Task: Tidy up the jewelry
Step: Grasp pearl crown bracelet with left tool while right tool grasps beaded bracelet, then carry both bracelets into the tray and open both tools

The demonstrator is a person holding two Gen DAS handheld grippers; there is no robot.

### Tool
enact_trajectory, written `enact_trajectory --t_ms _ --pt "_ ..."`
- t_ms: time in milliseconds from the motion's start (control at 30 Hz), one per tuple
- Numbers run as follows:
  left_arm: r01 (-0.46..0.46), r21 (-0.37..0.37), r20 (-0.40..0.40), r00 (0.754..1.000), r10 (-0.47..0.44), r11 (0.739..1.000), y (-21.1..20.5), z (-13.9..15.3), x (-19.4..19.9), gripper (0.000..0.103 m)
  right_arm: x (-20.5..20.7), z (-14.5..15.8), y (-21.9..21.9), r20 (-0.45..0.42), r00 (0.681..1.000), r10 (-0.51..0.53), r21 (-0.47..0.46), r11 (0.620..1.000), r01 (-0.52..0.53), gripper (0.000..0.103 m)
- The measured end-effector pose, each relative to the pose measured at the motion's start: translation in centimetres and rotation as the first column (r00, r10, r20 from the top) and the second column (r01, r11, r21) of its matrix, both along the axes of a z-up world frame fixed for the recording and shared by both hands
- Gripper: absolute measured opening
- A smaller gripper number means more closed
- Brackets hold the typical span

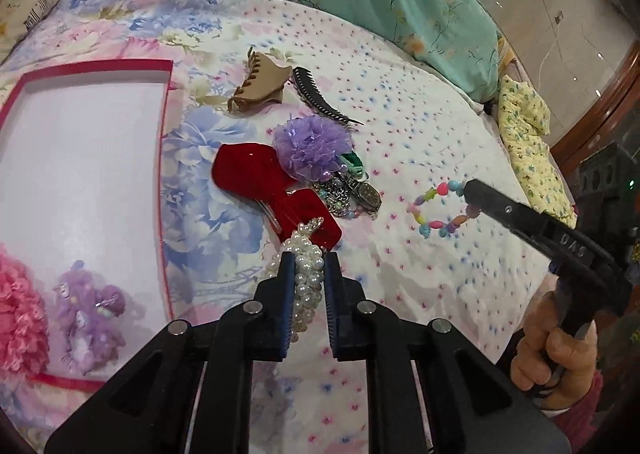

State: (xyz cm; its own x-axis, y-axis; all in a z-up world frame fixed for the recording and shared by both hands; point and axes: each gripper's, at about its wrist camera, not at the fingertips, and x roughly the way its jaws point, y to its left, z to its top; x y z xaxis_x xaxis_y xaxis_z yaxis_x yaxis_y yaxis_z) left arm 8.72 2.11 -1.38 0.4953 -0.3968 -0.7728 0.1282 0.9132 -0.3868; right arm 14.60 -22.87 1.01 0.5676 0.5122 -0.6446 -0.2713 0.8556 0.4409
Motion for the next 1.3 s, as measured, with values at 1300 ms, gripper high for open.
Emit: enact_trajectory --t_ms 1300 --pt "-0.403 0.148 0.135 0.913 0.385 0.903 19.5 1.7 -2.5 0.012 1.0 -1.6 25.4 -0.061 0.908 0.415 0.096 0.908 -0.408 0.012"
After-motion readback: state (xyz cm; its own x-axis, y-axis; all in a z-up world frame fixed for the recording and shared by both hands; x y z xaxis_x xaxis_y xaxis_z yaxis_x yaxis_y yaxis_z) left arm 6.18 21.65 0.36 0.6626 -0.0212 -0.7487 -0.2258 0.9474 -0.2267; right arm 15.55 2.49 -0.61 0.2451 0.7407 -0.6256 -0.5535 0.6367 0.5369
